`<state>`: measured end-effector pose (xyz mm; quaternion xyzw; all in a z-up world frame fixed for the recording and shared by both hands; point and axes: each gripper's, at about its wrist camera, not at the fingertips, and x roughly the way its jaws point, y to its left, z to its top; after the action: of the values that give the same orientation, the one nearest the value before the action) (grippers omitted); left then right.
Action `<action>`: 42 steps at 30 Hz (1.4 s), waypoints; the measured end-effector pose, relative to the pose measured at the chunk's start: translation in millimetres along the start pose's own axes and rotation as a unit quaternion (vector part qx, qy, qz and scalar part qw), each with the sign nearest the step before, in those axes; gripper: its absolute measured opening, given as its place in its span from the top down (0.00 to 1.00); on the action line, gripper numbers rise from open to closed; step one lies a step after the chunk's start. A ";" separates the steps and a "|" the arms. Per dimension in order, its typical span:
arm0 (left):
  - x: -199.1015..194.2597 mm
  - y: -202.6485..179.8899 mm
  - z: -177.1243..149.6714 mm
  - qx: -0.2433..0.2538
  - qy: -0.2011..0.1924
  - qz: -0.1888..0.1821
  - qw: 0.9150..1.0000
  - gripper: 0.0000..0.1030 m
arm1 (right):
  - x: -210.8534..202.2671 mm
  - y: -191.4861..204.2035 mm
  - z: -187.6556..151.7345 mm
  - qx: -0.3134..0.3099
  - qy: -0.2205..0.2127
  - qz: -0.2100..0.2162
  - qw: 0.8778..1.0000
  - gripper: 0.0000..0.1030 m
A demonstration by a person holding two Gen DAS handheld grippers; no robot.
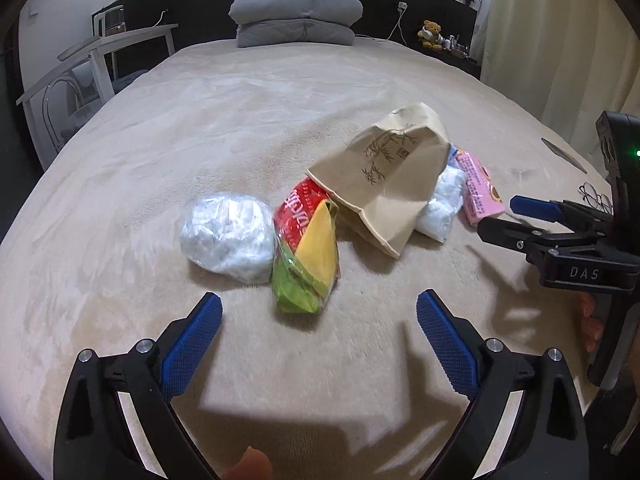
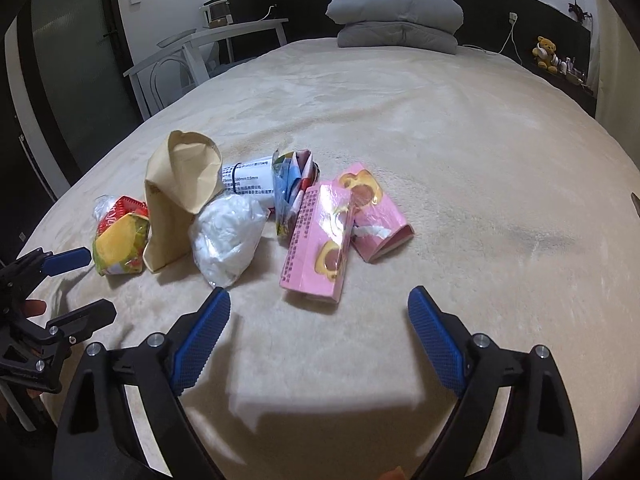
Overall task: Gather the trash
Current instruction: 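Grasp the red-yellow chip bag with the left gripper while the right gripper grasps the pink carton, then carry the chip bag and pink carton down over the floor trash bag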
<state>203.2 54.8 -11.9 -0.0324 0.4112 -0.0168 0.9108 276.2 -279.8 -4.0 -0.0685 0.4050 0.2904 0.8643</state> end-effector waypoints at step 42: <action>-56.5 -55.9 -67.6 0.023 -0.013 -0.022 0.999 0.62 | -87.4 17.1 -75.7 0.027 -0.014 0.048 0.998 0.67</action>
<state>114.9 -0.8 -10.2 -0.0207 0.3976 -0.0458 0.9162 172.7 -331.5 12.5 -0.0219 0.4036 0.3211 0.8565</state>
